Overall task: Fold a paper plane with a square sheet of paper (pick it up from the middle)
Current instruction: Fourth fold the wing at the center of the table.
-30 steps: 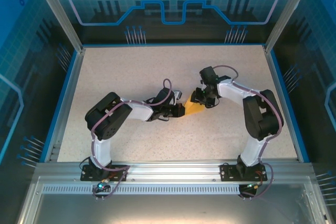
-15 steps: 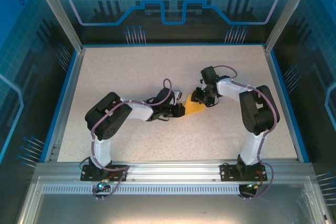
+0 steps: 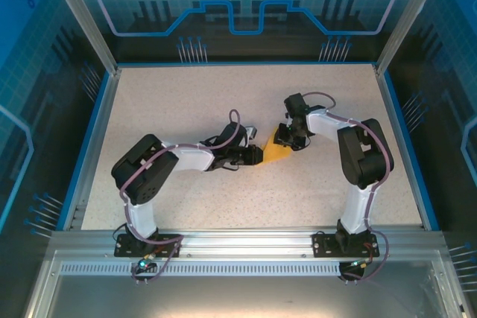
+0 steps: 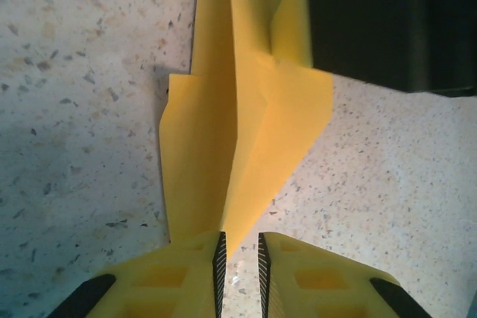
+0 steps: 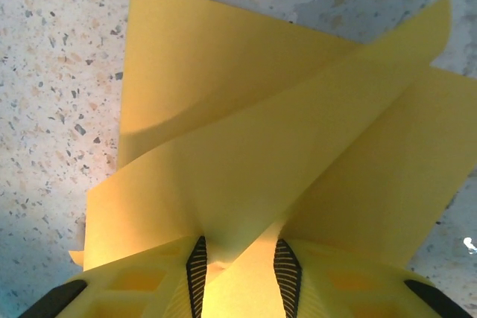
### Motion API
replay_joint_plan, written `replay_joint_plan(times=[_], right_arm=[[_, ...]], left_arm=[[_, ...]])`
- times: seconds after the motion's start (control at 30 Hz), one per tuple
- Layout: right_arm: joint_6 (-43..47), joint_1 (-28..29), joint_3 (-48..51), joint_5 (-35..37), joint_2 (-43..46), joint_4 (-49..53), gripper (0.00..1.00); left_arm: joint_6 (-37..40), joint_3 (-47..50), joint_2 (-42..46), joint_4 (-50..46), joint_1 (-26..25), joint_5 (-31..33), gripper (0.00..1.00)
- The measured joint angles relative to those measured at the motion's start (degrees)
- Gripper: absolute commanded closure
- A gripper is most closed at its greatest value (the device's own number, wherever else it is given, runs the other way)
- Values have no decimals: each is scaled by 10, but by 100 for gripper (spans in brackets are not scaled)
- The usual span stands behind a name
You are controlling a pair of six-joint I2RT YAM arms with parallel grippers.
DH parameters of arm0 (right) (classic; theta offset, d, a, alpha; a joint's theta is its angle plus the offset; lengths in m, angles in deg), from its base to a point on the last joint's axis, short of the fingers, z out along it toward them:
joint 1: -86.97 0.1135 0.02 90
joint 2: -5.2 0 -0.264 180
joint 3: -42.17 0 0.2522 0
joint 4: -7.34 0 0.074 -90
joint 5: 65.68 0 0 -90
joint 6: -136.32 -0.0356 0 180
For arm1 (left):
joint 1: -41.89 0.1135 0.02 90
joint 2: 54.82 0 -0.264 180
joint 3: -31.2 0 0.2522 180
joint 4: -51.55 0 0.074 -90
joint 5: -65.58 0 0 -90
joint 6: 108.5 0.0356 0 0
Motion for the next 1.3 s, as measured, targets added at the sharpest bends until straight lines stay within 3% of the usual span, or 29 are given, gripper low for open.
replay_joint_plan(times=[0.37,0.77,1.3], right_arm=[[2,0,-7,2,-7,6,62],[-1,0,-12,2,-10,13,63],[-15,0,-12,3,-10,12,62]], left_arm=[[-14,-39,0,-1,0,1,76],[-19,-100,-80,-2,0,-10,81],[-18,-121,-111,-34,0,5,89]])
